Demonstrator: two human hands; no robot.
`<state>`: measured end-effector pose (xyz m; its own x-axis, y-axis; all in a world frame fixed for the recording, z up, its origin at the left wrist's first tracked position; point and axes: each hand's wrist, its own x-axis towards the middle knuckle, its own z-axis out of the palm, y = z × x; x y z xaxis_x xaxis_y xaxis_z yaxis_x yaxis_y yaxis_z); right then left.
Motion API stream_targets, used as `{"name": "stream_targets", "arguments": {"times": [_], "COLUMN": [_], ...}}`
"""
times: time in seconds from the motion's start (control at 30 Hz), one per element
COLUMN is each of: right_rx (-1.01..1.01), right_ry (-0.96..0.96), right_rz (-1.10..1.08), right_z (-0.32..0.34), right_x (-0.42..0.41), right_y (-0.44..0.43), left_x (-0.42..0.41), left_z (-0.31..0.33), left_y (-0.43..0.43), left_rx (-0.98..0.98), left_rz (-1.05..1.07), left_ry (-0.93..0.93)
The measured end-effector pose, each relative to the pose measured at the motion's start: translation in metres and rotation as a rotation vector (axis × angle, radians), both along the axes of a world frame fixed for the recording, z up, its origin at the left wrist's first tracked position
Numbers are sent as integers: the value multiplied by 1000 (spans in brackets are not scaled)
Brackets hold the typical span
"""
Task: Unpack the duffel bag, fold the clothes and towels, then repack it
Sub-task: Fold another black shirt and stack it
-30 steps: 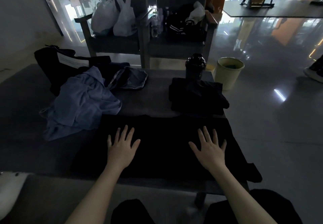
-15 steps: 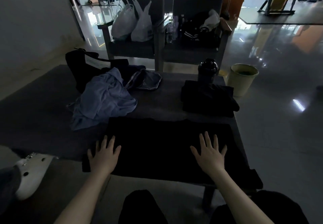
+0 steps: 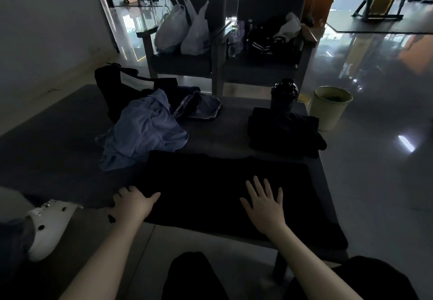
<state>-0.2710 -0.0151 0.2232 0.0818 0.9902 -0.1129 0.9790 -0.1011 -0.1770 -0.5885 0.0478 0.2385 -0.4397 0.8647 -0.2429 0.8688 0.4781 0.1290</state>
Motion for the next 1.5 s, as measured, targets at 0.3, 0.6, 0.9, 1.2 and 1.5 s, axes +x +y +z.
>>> {"name": "stream_targets", "arguments": {"times": [0.3, 0.6, 0.9, 1.2, 1.5], "right_rx": [-47, -81, -127, -87, 17], "right_ry": [22, 63, 163, 64, -7], "right_rz": [-8, -6, -8, 30, 32], "right_z": [-1, 3, 13, 8, -6], "right_x": [-3, 1, 10, 9, 8], "right_y": [0, 3, 8, 7, 0], "left_x": [-12, 61, 133, 118, 119], "left_z": [49, 92, 68, 53, -11], "left_y": [12, 1, -33, -13, 4], "left_rx": [-234, 118, -27, -48, 59], "left_rz": [-22, -472, -813, -648, -818], "left_ry": [-156, 108, -4, -640, -30]}}
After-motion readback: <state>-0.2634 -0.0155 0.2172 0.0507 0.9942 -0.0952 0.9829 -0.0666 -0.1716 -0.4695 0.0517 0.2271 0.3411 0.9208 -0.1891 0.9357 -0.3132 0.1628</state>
